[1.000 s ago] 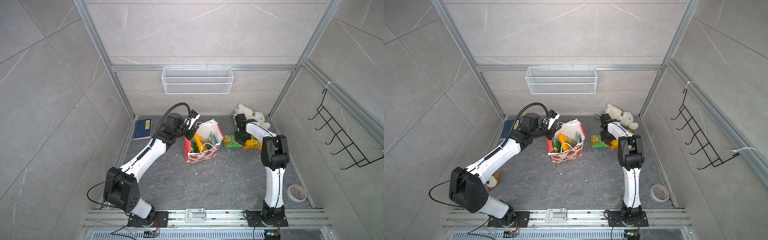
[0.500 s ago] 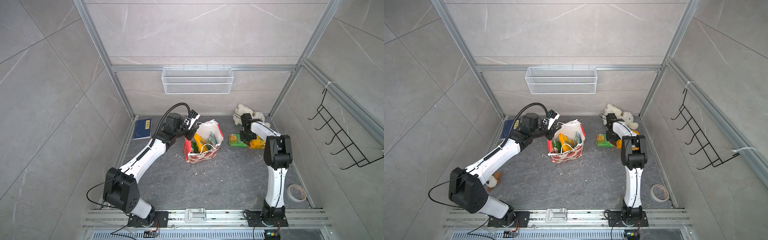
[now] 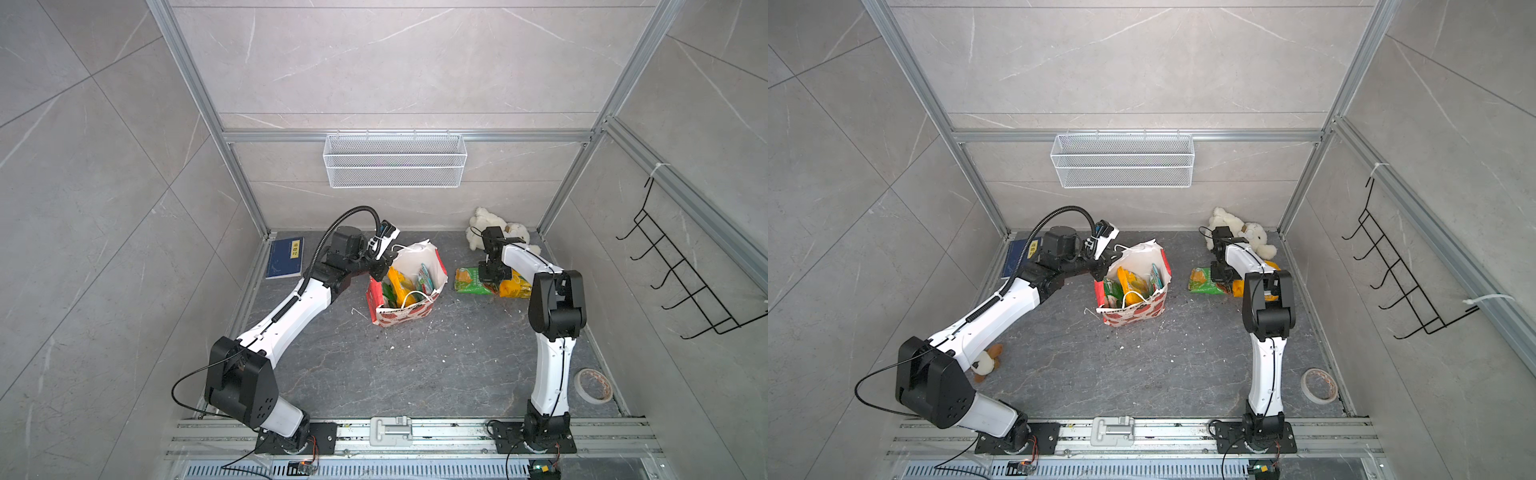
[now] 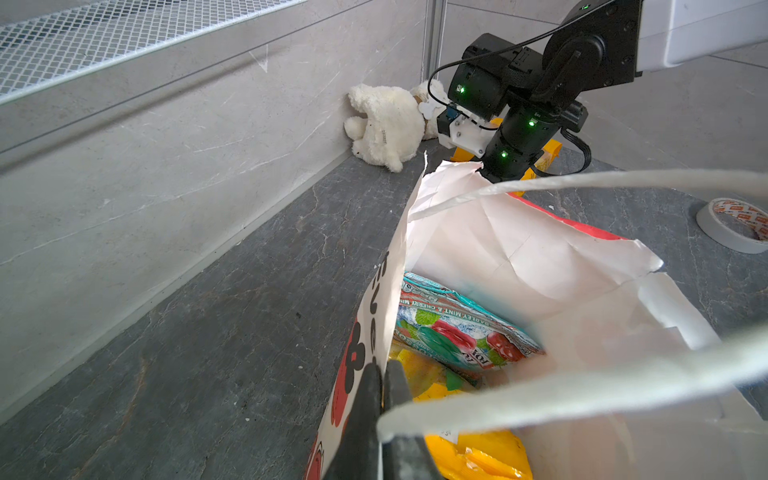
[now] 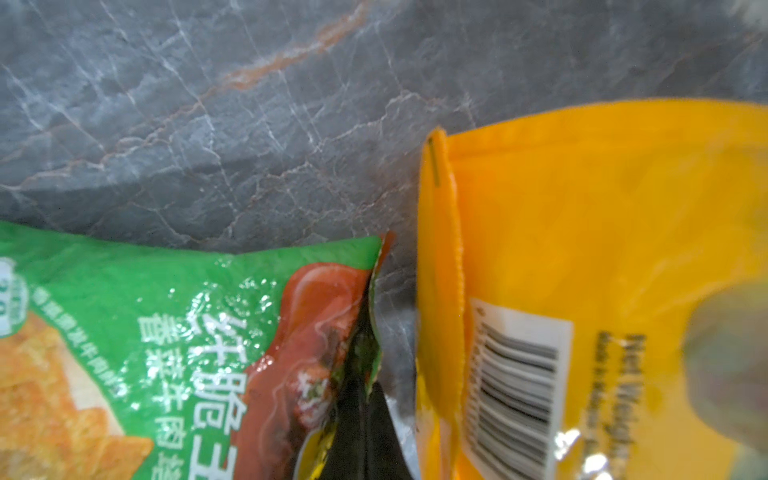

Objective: Take the snacks out of the paper bag
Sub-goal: 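Lower the green pack beside the yellow pack and open the right gripper, then raise the right gripper and swing it back toward the bag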

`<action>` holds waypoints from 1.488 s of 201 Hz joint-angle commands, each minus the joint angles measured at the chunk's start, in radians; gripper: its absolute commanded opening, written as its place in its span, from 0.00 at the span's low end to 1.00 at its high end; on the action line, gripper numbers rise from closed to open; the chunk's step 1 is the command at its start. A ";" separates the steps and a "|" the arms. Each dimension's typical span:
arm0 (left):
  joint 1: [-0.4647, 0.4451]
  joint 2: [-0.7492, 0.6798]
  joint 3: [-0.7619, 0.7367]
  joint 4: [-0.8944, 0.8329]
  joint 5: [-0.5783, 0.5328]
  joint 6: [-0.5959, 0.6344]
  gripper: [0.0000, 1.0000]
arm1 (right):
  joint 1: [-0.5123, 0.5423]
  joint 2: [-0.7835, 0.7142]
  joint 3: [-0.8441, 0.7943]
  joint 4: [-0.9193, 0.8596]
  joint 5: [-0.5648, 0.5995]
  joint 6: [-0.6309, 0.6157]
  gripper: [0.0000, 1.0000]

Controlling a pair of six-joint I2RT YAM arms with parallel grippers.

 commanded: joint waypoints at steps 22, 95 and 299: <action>-0.009 -0.049 0.019 0.069 0.055 -0.009 0.00 | 0.006 -0.044 0.054 -0.036 0.039 -0.027 0.19; -0.009 -0.058 0.005 0.081 0.048 -0.009 0.00 | 0.003 -0.216 -0.014 -0.031 0.012 0.040 0.30; -0.010 -0.091 0.024 0.010 0.077 0.062 0.00 | -0.377 -0.327 -0.553 0.434 -0.406 0.323 0.26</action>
